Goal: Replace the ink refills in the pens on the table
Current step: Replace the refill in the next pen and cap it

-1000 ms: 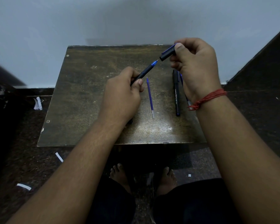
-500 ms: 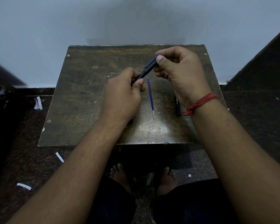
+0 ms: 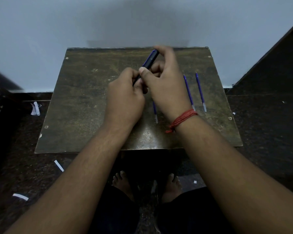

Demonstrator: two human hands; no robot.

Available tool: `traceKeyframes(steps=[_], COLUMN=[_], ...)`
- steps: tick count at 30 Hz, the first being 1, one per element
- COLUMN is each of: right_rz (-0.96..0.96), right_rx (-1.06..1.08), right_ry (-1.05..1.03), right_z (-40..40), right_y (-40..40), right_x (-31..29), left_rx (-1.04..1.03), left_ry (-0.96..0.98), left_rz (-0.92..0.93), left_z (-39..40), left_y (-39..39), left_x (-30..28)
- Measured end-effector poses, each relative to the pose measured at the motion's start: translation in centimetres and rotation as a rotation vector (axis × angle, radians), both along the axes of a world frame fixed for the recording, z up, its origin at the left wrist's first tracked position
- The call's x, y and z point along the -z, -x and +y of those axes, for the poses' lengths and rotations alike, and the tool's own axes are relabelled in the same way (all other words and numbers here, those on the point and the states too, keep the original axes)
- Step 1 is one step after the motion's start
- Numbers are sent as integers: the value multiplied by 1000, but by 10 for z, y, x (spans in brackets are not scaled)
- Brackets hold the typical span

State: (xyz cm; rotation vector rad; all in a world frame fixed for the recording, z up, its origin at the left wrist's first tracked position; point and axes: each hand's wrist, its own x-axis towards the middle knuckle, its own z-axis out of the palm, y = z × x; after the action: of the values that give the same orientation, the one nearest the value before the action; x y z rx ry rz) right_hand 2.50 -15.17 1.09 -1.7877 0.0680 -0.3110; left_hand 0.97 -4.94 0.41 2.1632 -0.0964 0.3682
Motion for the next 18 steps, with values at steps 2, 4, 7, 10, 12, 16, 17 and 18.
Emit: traceKeyframes(steps=[2, 4, 7, 10, 12, 16, 17, 18], right_rz=[-5, 6, 21, 26, 40, 80, 86, 90], right_rx=[22, 42, 79, 125, 151, 148, 139, 127], right_ry=[88, 139, 156, 114, 126, 135, 149, 166], right_z=[3, 3, 6, 5, 1, -9, -10, -11], right_y=[1, 2, 4, 3, 1, -1, -2, -2], right_x=[-2, -4, -7, -9, -10, -11, -11, -12], left_rx=[-2, -4, 0, 20, 49, 93, 97, 101], left_ry=[-17, -36, -46, -51, -67, -150, -171, -183], left_rz=[3, 2, 1, -16, -29, -72, -85, -93], left_z=[0, -1, -3, -5, -6, -8, -8, -8], left_y=[0, 0, -1, 0, 0, 1, 1, 1], left_x=[0, 2, 4, 3, 2, 4, 5, 5])
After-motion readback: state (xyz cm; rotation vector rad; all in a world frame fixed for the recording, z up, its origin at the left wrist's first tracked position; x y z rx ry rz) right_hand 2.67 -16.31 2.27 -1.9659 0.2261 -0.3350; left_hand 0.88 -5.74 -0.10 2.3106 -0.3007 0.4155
